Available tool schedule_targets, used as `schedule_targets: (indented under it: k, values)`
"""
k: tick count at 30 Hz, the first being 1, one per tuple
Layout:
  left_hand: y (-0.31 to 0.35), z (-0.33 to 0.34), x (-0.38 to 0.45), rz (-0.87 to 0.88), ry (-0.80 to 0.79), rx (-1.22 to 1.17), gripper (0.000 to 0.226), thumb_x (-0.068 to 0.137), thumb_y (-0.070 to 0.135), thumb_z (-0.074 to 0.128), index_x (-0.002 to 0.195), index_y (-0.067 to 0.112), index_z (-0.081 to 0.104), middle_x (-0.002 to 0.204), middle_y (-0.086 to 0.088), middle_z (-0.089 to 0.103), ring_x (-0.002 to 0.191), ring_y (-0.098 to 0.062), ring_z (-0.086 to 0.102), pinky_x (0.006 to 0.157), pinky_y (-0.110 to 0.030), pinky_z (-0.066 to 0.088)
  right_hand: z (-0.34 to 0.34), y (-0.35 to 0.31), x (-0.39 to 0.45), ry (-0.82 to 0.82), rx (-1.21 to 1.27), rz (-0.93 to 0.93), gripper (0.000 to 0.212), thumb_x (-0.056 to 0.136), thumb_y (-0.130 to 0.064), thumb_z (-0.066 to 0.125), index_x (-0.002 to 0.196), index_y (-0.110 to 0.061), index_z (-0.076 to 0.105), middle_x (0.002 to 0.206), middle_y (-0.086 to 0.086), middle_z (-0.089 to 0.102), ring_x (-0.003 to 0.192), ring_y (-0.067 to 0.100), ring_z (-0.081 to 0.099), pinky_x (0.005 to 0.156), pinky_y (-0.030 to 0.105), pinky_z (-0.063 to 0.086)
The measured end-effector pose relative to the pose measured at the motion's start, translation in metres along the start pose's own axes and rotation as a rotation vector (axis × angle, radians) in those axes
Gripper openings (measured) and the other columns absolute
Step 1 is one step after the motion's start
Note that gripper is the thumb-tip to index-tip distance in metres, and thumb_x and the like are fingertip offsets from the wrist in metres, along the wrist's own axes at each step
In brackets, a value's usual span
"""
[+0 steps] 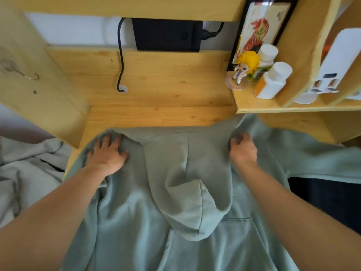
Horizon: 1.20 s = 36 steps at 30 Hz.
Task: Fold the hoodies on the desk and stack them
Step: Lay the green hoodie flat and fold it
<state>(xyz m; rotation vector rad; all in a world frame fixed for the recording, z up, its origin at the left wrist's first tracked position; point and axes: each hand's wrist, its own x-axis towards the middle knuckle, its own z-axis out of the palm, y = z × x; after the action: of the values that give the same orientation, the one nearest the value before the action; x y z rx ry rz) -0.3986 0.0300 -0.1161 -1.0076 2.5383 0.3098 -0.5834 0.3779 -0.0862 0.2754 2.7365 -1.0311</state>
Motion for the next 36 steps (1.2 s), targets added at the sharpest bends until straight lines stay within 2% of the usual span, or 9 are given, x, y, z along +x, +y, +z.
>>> schedule_targets:
  k: [2,4,9,13,15,18,22,27,36]
  values:
    - [0.015,-0.001,-0.02,0.083,0.308,-0.067,0.054,0.094,0.041,0.042,0.135,0.012,0.06,0.137,-0.022,0.056,0.129,-0.043,0.05,0.104,-0.055,0.044,-0.008,0.016,-0.022,0.01,-0.059,-0.208,0.039,0.098,-0.021,0.054,0.137,-0.012,0.051,0.135,0.013,0.052,0.122,0.032,0.052,0.097,0.038,0.042]
    - [0.035,0.004,-0.041,0.105,0.499,-0.213,0.038,0.091,0.034,0.048,0.106,0.006,0.07,0.103,-0.024,0.066,0.1,-0.046,0.062,0.084,-0.053,0.052,-0.012,0.025,-0.034,-0.039,-0.118,-0.297,0.036,0.098,-0.024,0.056,0.132,-0.013,0.053,0.131,0.011,0.053,0.118,0.032,0.053,0.093,0.038,0.043]
    - [0.075,0.002,-0.021,-0.204,0.069,-0.724,0.05,0.094,0.055,0.055,0.108,0.008,0.067,0.116,-0.018,0.07,0.114,-0.039,0.063,0.097,-0.044,0.05,0.001,-0.004,0.002,-0.163,-0.072,-0.052,0.037,0.097,-0.036,0.057,0.124,-0.011,0.059,0.124,0.014,0.065,0.118,0.036,0.059,0.092,0.036,0.046]
    - [0.091,-0.02,0.013,-0.117,0.341,-0.807,0.037,0.098,0.027,0.064,0.067,0.012,0.051,0.093,-0.026,0.068,0.098,-0.042,0.065,0.083,-0.042,0.047,0.018,-0.026,0.03,-0.042,-0.047,-0.129,0.023,0.099,-0.027,0.056,0.107,-0.007,0.062,0.116,0.02,0.067,0.112,0.039,0.059,0.087,0.037,0.046]
    - [0.093,-0.023,0.023,-0.098,0.389,-0.803,0.033,0.099,0.028,0.063,0.075,0.007,0.06,0.097,-0.028,0.069,0.101,-0.043,0.064,0.085,-0.042,0.046,0.026,-0.022,0.037,0.005,-0.002,-0.142,0.021,0.098,-0.027,0.058,0.107,-0.009,0.062,0.116,0.019,0.067,0.112,0.04,0.06,0.086,0.037,0.046]
    - [0.086,-0.004,0.014,-0.129,0.381,-0.738,0.034,0.098,0.026,0.065,0.114,-0.003,0.064,0.12,-0.029,0.065,0.119,-0.044,0.059,0.099,-0.045,0.044,0.035,-0.003,0.036,0.059,0.032,-0.162,0.035,0.094,-0.023,0.062,0.125,-0.008,0.056,0.129,0.019,0.058,0.118,0.04,0.055,0.095,0.04,0.043]
    - [0.073,0.03,-0.038,0.05,0.564,-0.303,0.057,0.098,0.039,0.059,0.148,0.016,0.044,0.147,-0.023,0.044,0.133,-0.046,0.042,0.109,-0.058,0.034,0.035,0.025,0.011,0.229,-0.418,-0.74,0.055,0.091,-0.029,0.058,0.141,-0.01,0.048,0.142,0.021,0.045,0.124,0.042,0.044,0.106,0.049,0.035]
    - [0.016,0.056,-0.046,-0.113,0.166,-0.073,0.065,0.098,0.07,0.015,0.159,0.05,0.003,0.172,0.003,-0.003,0.156,-0.035,-0.009,0.12,-0.069,0.002,0.009,0.06,0.031,-0.168,-0.753,-0.317,0.073,0.096,-0.068,0.016,0.16,-0.034,0.006,0.168,0.0,-0.003,0.154,0.031,-0.004,0.122,0.059,0.003]
    - [-0.001,0.05,-0.043,-0.025,0.156,0.01,0.066,0.099,0.068,0.017,0.16,0.045,0.008,0.172,0.001,-0.001,0.156,-0.035,-0.007,0.121,-0.067,0.004,-0.009,0.11,-0.027,-0.141,-0.811,-0.395,0.074,0.094,-0.066,0.004,0.16,-0.033,0.005,0.169,0.001,-0.002,0.155,0.028,-0.005,0.124,0.05,0.004]
